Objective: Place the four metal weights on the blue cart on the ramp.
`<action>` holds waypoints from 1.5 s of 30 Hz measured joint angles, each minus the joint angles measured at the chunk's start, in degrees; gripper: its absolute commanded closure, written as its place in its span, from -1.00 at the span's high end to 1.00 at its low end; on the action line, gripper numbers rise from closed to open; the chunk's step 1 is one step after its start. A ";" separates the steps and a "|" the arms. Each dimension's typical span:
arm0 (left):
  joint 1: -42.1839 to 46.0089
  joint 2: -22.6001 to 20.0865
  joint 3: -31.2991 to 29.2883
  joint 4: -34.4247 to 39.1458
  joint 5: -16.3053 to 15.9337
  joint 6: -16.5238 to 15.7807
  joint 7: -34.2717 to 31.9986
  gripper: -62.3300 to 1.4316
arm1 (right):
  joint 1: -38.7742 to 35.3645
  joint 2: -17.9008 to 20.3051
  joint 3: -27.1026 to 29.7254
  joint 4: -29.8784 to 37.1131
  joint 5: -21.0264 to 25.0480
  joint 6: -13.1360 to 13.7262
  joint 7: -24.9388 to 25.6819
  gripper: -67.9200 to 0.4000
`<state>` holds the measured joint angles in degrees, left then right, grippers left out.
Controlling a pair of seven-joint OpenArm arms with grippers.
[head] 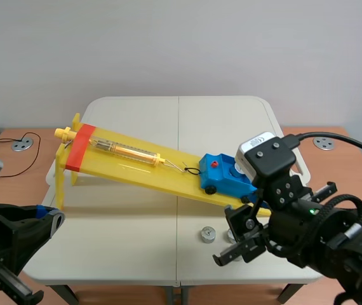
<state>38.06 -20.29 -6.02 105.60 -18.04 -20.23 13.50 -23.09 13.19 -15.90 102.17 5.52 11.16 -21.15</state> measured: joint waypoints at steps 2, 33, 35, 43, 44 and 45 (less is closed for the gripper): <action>0.00 0.00 0.00 0.00 0.00 0.00 0.00 -0.87 | -1.40 0.00 1.31 0.00 0.94 0.00 -0.31 -0.18; 0.00 0.00 0.00 0.00 0.00 0.00 0.00 -0.87 | -5.35 -0.02 4.92 -1.22 2.19 -1.33 0.15 -0.18; 0.00 0.00 0.00 0.00 0.00 0.00 0.00 -0.87 | -5.35 -0.02 4.92 -1.97 2.32 -1.33 0.81 -0.18; 0.00 -0.02 0.00 0.00 0.00 0.00 0.00 -0.87 | -2.47 -0.94 2.89 -7.13 2.49 -1.33 1.60 -0.18; 0.00 0.00 0.00 0.00 0.00 0.00 0.02 -0.87 | -1.86 -1.46 2.62 -8.11 2.49 -1.36 1.60 -0.18; 0.00 0.00 0.00 0.00 0.00 0.00 0.02 -0.87 | -1.25 -1.99 2.34 -9.16 2.51 -1.33 1.60 -0.18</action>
<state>38.06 -20.29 -6.02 105.60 -18.04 -20.23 13.52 -24.34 11.20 -13.56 93.01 8.03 9.82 -19.55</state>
